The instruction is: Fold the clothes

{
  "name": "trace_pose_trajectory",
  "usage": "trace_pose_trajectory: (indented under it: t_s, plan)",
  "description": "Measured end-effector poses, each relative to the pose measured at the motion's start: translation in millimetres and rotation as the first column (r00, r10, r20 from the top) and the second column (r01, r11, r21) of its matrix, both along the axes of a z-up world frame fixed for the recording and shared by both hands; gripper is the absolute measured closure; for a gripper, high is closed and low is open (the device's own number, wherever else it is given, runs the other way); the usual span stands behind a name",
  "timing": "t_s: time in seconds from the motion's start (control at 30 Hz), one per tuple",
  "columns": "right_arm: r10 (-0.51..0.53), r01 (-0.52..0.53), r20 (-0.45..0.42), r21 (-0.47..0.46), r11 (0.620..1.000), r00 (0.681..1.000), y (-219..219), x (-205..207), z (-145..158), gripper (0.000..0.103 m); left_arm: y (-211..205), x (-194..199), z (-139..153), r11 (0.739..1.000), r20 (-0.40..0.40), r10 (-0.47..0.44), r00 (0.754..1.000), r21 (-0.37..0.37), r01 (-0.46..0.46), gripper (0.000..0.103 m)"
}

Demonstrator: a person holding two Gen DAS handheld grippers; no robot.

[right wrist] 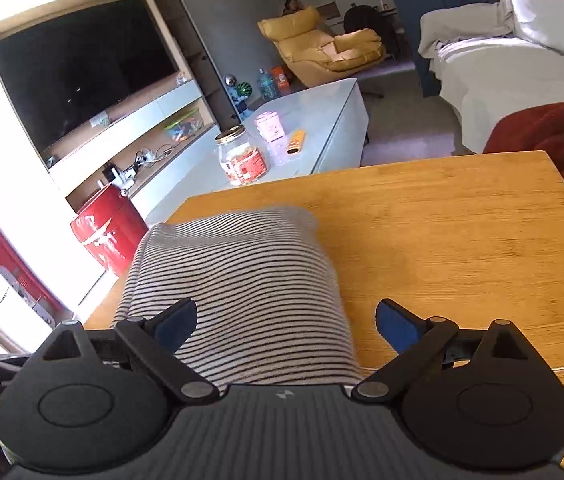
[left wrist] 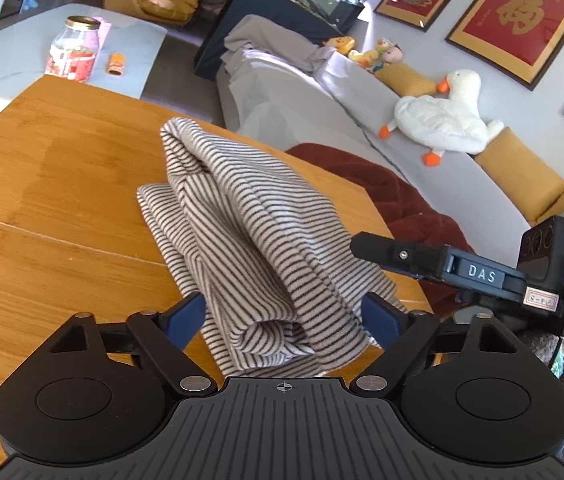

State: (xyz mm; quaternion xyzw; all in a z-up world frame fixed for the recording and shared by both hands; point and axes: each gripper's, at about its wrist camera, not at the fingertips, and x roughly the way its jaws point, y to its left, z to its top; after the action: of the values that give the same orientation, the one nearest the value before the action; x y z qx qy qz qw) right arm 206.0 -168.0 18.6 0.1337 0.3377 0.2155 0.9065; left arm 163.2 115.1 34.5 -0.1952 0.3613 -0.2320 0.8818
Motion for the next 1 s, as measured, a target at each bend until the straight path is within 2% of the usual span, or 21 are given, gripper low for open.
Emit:
trace_pose_trajectory:
  t_s: [0.1,0.17,0.37,0.57,0.7,0.87,1.0]
  plan:
    - [-0.011,0.011,-0.005,-0.026,1.000,1.000,-1.7,0.9,-2.5,0.006,-12.9,-4.4,12.5,0.998,0.069,-0.057,0.996,-0.014,0.058,0.031]
    - [0.000,0.000,-0.006,-0.038,0.999,1.000,1.4,0.2,-4.7,0.007,-19.8,-5.5,18.2,0.996,0.088,-0.089,0.992,-0.021,0.091,0.046]
    - [0.034,-0.034,0.005,-0.079,0.996,0.999,13.2,-0.9,-8.7,0.007,-22.0,-2.1,7.3,0.997,0.040,-0.072,0.997,0.041,0.070,0.041]
    - [0.061,-0.055,0.038,-0.137,0.989,0.997,25.6,-3.5,-7.4,0.007,-14.1,-0.8,-1.4,0.998,0.016,-0.048,0.999,0.048,0.047,0.038]
    - [0.059,-0.057,0.027,-0.082,0.995,0.998,16.6,1.6,-2.5,0.006,-11.9,0.9,-1.2,0.998,0.016,-0.039,0.999,0.050,0.039,0.035]
    - [0.029,-0.028,-0.019,0.056,0.998,0.999,-4.5,17.1,2.5,0.004,-12.1,2.7,3.2,0.998,0.029,-0.032,0.999,0.051,0.030,0.032]
    - [0.033,-0.031,-0.025,0.064,0.997,0.999,-5.0,31.8,2.5,0.004,-14.7,5.2,2.8,0.998,0.033,-0.039,0.999,0.059,0.037,0.035]
